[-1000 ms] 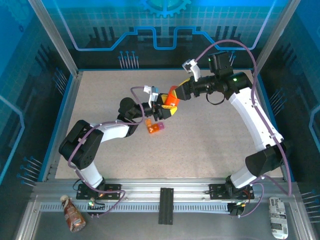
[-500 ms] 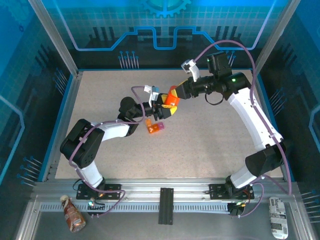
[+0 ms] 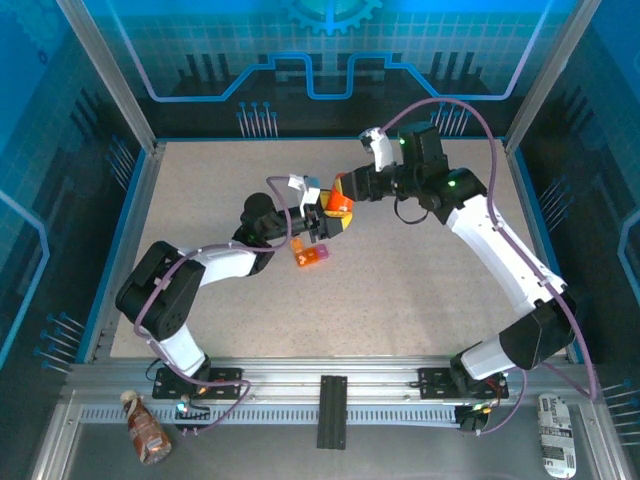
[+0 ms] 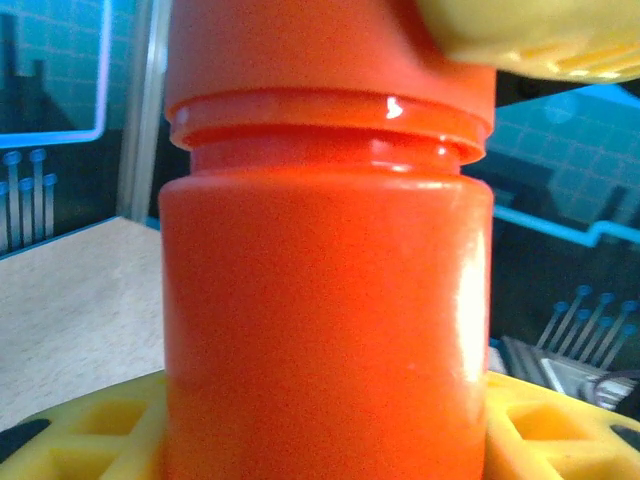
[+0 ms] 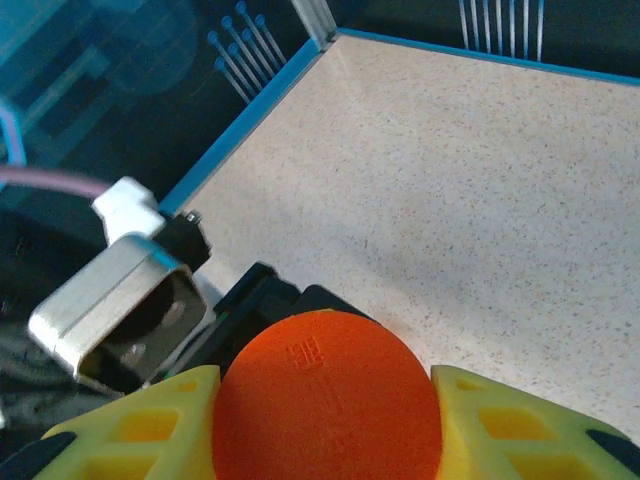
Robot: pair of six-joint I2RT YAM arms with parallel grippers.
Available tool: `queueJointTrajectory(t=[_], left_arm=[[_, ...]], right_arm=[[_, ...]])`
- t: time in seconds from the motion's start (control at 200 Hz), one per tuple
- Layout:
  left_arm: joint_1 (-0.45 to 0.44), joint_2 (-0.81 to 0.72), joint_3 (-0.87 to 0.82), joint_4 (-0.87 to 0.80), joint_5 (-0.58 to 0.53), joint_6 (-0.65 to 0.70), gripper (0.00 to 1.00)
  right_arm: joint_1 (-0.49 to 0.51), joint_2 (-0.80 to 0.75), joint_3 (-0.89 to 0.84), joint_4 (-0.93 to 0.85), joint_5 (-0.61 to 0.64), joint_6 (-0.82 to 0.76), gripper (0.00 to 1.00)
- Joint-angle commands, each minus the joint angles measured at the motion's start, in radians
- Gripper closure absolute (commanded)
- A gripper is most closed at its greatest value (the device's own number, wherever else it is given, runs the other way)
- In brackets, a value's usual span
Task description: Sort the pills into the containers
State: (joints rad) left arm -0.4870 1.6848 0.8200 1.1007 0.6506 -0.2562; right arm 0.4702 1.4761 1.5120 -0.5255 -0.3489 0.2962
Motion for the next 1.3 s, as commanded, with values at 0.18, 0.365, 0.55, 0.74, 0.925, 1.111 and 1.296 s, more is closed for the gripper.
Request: queueJointTrajectory(t=[0.18,0.365,0.55,0.74,0.925,1.111,1.296], left_arm=[[-0.097,-0.128,0.014,-0.042,-0.213,0.237,1.00],[-0.105,-0.142,0.027,-0.135,-0.301,0.271,1.00],[-0.104,-0.134,0.036,-0.162,-0.320,0.268,1.00],[-0.091,-0.126,0.029,-0.155,-0.287,0.249,1.00],[-0.051,-0.125,0.010,-0.099,-0.145,0.177,1.00],[-0.001,-0.109,-0.006,0.028,0.049,0.051,1.00],[0.019,-0.075,0.023,0.094,0.171,-0.065,1.00]], right_arm=[[0.123,0.042,-0.076,0.042,0.071,0.244,0.62],[0.141,0.040,-0.065,0.022,0.137,0.244,0.59],[0.133,0.025,-0.032,0.014,0.127,0.210,0.43],[0.060,-0.038,0.022,0.012,0.011,0.148,0.28],[-0.064,-0.097,0.028,0.016,-0.170,0.119,0.18],[-0.134,-0.090,0.074,-0.068,-0.296,-0.037,0.18],[-0.115,-0.037,0.217,-0.281,-0.315,-0.271,0.19]])
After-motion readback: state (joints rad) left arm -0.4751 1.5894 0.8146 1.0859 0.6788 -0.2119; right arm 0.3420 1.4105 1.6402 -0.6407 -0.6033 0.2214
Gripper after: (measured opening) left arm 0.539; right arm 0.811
